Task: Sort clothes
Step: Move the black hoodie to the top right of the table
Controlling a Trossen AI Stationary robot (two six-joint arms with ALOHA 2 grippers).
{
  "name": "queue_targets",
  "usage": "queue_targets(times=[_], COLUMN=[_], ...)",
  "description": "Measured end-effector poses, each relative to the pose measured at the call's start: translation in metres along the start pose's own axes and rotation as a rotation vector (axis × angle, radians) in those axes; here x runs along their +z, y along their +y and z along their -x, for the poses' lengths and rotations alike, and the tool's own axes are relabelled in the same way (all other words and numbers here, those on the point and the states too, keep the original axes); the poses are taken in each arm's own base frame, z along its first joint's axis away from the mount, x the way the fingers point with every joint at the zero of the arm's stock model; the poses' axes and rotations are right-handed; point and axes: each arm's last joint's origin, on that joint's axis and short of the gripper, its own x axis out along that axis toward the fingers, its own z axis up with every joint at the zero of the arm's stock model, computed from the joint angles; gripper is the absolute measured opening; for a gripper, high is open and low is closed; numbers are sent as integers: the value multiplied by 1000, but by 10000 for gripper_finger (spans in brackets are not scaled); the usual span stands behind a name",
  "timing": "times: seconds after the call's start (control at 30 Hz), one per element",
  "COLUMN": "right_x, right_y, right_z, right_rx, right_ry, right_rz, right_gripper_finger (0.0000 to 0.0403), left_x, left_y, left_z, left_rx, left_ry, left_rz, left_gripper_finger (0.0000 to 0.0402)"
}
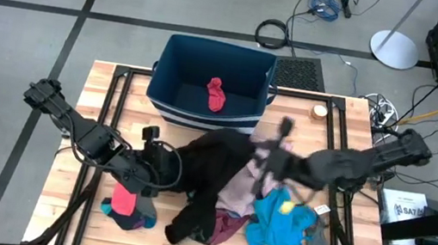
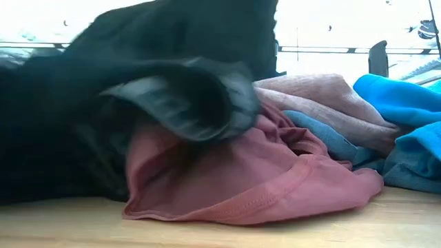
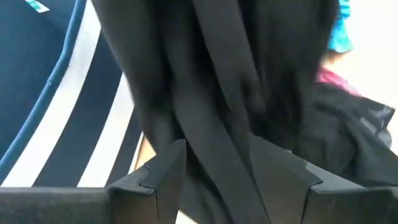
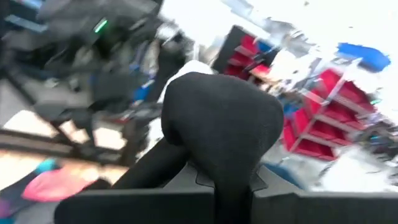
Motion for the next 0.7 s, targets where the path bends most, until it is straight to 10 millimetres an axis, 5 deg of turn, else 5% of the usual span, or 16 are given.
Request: queue_targets(times=[0.37, 0.7], right_x=[56, 73], right_y=[-77, -144], right_z=[88, 138], right_rx=[-254, -572], right_ry=[-232, -438], right_rz=[-19, 15], right_gripper_finger=[1, 0], left_x=[0, 0], left_y=[1, 1], left_z=[0, 0], left_rx=[38, 50], left_ry=[-13, -19], left_rz=[-6, -6], left_gripper_finger=[189, 190])
